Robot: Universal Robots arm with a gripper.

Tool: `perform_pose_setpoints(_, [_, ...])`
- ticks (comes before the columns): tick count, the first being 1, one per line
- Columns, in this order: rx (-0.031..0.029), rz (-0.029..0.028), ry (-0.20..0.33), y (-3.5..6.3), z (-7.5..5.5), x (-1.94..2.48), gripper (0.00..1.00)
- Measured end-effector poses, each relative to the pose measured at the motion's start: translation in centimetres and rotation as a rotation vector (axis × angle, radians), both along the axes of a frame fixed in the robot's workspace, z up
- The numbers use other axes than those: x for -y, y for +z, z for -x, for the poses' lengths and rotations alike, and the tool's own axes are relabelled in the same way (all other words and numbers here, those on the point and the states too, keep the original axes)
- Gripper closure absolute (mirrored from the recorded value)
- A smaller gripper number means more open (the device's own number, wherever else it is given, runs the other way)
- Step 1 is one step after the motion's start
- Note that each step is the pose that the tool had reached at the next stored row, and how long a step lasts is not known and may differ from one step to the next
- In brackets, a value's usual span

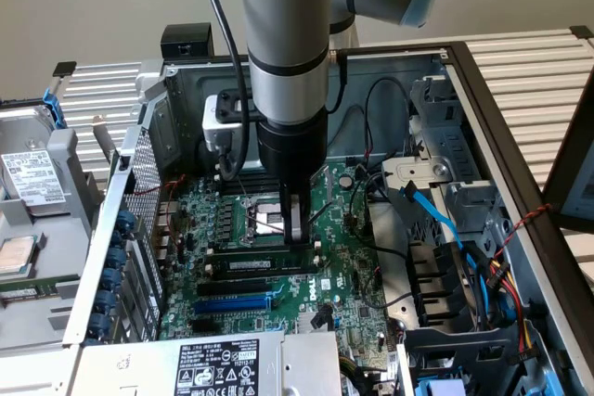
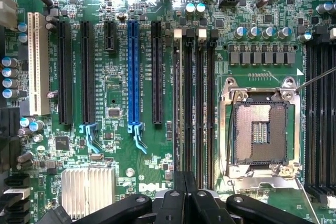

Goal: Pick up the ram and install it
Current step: 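Press down the ram until it locks into place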

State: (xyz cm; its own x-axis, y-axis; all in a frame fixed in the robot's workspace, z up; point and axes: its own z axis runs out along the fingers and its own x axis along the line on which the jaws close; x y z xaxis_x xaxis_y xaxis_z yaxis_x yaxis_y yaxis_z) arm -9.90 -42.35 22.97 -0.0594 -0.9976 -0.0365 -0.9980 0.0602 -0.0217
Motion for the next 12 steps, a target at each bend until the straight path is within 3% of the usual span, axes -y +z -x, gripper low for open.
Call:
perform_pose_setpoints(5, [0.0012, 0.0013, 0.000, 0.54, 1.7, -0.02, 0.88])
perform_pose_setpoints(6, [-0.0011, 0.0012, 0.000, 0.55, 2.1, -0.05, 0.88])
perform_pose_setpoints(9, [-0.0150, 0.0013, 0.000, 0.62, 3.2, -0.14, 0.88])
perform_pose_setpoints(10, [-0.0542, 0.0013, 0.002, 1.04, 4.8, -0.30, 0.88])
perform_pose_setpoints(11, [-0.0626, 0.0013, 0.003, 1.08, 6.6, -0.31, 0.88])
perform_pose_setpoints(12, [-0.0627, 0.0016, 0.003, 0.92, 6.9, -0.30, 0.88])
